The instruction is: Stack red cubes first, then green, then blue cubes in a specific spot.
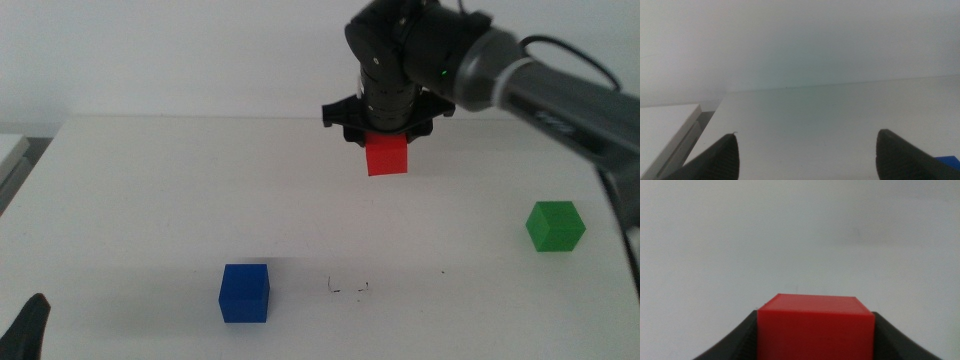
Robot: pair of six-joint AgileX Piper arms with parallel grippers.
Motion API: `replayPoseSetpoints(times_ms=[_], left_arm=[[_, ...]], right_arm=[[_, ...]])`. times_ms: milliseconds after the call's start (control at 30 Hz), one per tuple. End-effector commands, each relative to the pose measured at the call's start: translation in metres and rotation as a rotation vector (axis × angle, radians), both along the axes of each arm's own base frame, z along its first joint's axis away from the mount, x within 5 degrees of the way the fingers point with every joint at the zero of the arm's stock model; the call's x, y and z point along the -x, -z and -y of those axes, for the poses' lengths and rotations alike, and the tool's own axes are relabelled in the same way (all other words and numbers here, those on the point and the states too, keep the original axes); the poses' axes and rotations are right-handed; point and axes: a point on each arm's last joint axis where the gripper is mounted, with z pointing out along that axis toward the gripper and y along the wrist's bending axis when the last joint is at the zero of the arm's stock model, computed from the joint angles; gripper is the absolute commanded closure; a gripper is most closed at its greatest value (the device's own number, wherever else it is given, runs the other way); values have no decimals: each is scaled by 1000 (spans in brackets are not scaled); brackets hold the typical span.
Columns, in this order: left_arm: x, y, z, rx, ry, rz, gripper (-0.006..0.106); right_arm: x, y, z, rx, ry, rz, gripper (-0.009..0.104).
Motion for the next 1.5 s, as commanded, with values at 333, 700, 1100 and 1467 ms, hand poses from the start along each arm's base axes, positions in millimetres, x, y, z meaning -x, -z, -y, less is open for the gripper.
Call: replayPoseSetpoints(times_ms=[333, 700, 1100, 1467], left_arm=[[0, -1, 0, 2, -1, 15, 7], [0, -1, 0, 2, -1, 15, 7], [0, -1, 0, 2, -1, 15, 7], [0, -1, 0, 2, -1, 15, 7]], right_arm=[[114, -25, -12, -67, 20, 73, 88], [102, 48, -26, -107, 3, -10, 88], [88, 86, -29, -91, 5, -75, 88], [86, 99, -35, -108, -9, -86, 88]])
